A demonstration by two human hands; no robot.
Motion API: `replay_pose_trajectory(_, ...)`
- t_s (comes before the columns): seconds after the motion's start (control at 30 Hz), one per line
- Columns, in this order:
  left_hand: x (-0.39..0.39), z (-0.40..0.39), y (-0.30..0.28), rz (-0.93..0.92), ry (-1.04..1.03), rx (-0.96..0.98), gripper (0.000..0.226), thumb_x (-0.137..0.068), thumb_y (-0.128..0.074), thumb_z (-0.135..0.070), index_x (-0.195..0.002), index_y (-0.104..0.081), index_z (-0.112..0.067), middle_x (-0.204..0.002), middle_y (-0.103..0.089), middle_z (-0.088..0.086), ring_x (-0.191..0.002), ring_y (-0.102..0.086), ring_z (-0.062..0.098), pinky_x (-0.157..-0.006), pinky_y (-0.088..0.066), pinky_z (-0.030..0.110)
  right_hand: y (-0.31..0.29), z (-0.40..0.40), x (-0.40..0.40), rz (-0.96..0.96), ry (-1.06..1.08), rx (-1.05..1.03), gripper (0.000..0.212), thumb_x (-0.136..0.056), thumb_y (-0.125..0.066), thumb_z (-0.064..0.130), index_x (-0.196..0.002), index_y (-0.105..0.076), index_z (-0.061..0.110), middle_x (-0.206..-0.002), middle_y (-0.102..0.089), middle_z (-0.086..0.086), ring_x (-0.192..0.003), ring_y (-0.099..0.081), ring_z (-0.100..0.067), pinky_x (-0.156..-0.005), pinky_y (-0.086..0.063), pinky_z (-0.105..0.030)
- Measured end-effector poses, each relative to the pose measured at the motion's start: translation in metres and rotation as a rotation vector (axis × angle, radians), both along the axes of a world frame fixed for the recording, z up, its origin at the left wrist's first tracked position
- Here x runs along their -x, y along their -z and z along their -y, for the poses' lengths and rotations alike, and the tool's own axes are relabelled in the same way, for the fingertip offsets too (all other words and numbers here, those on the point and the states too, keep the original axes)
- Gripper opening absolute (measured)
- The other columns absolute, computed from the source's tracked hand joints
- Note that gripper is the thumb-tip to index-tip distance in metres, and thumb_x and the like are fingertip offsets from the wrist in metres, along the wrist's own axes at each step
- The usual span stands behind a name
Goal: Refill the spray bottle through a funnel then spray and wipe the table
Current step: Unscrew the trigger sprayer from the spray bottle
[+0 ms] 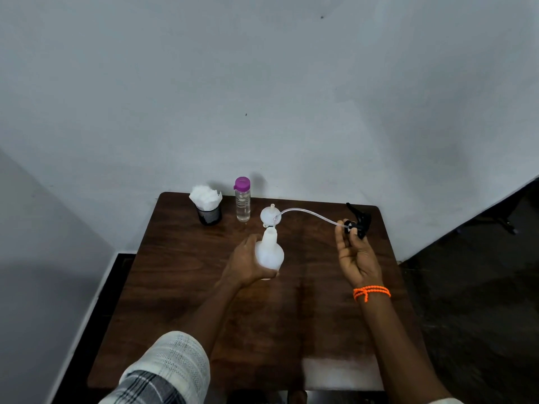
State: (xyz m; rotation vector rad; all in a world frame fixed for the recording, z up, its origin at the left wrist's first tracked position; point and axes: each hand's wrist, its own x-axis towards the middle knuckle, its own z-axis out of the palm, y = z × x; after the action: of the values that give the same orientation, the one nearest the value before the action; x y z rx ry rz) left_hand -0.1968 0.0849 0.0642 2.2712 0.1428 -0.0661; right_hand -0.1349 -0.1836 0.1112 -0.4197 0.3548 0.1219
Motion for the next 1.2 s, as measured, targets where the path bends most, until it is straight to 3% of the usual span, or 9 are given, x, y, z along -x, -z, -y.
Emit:
replay_pose_trajectory(0.4, 0.004, -0.001, 0.009, -0.036, 0.014, -0.009, 0.093, -0.048, -0.089, -0.058, -0.126, -0.049, -0.031, -0.122, -0.056, -0.011, -0.107, -0.054, 0.009, -0.083, -0.050, 0.027, 0.004, 0.006, -0.004, 0.029, 0.025, 0.023, 0.030, -0.090, -0.055, -0.002, -0.119, -0.062, 0.001, -0.107, -0.074, -0.017, -0.103, -0.074, -0.027, -0.083, -0.062, -0.035)
replay_pose_trajectory(0.57, 0.007, -0.002, 0.012, -0.032, 0.000, -0.004, 0.092, -0.048, -0.090, -0.055, -0.126, -0.049, -0.031, -0.120, -0.055, -0.011, -0.106, -0.054, 0.010, -0.082, -0.050, 0.029, -0.003, 0.013, -0.010, 0.043, 0.025, 0.040, 0.023, -0.086, -0.058, -0.003, -0.099, -0.076, -0.002, -0.105, -0.075, -0.019, -0.100, -0.075, -0.028, -0.083, -0.063, -0.036)
replay_pose_trajectory(0.67, 0.007, -0.005, 0.016, -0.050, -0.009, 0.004, 0.091, -0.048, -0.091, -0.054, -0.124, -0.048, -0.030, -0.120, -0.055, -0.010, -0.107, -0.054, 0.011, -0.081, -0.048, 0.028, -0.008, 0.019, -0.014, 0.046, 0.011, 0.064, 0.030, -0.097, -0.051, -0.004, -0.093, -0.080, 0.001, -0.102, -0.075, -0.018, -0.098, -0.076, -0.026, -0.092, -0.059, -0.038)
replay_pose_trajectory(0.73, 0.008, -0.008, 0.019, -0.069, -0.028, 0.010, 0.091, -0.048, -0.092, -0.053, -0.124, -0.049, -0.028, -0.121, -0.055, -0.009, -0.109, -0.054, 0.012, -0.082, -0.049, 0.029, -0.009, 0.022, -0.019, 0.022, -0.009, 0.116, 0.033, -0.102, -0.047, -0.002, -0.095, -0.079, 0.002, -0.100, -0.076, -0.016, -0.098, -0.076, -0.025, -0.094, -0.059, -0.037)
replay_pose_trajectory(0.83, 0.010, -0.012, 0.026, -0.092, -0.047, 0.025, 0.093, -0.048, -0.092, -0.050, -0.128, -0.049, -0.026, -0.124, -0.055, -0.006, -0.112, -0.053, 0.014, -0.088, -0.050, 0.032, -0.005, 0.025, -0.026, -0.025, -0.050, 0.215, 0.017, -0.101, -0.050, -0.002, -0.102, -0.067, 0.002, -0.096, -0.075, -0.015, -0.098, -0.075, -0.026, -0.090, -0.061, -0.036)
replay_pose_trajectory(1.0, 0.008, -0.017, 0.036, -0.113, -0.023, -0.001, 0.089, -0.046, -0.091, -0.053, -0.121, -0.050, -0.029, -0.119, -0.056, -0.008, -0.107, -0.055, 0.013, -0.086, -0.051, 0.034, 0.010, 0.022, -0.036, -0.084, -0.192, 0.394, 0.016, -0.099, -0.051, -0.003, -0.095, -0.065, 0.004, -0.087, -0.076, -0.011, -0.091, -0.076, -0.025, -0.084, -0.062, -0.034)
replay_pose_trajectory(1.2, 0.003, -0.015, 0.045, -0.137, 0.000, 0.055, 0.087, -0.049, -0.091, -0.048, -0.124, -0.048, -0.034, -0.119, -0.054, -0.013, -0.105, -0.055, 0.008, -0.082, -0.045, 0.025, 0.045, 0.003, -0.048, -0.150, -0.391, 0.680, 0.014, -0.098, -0.054, -0.005, -0.099, -0.064, 0.005, -0.086, -0.075, -0.011, -0.080, -0.075, -0.024, -0.077, -0.064, -0.037)
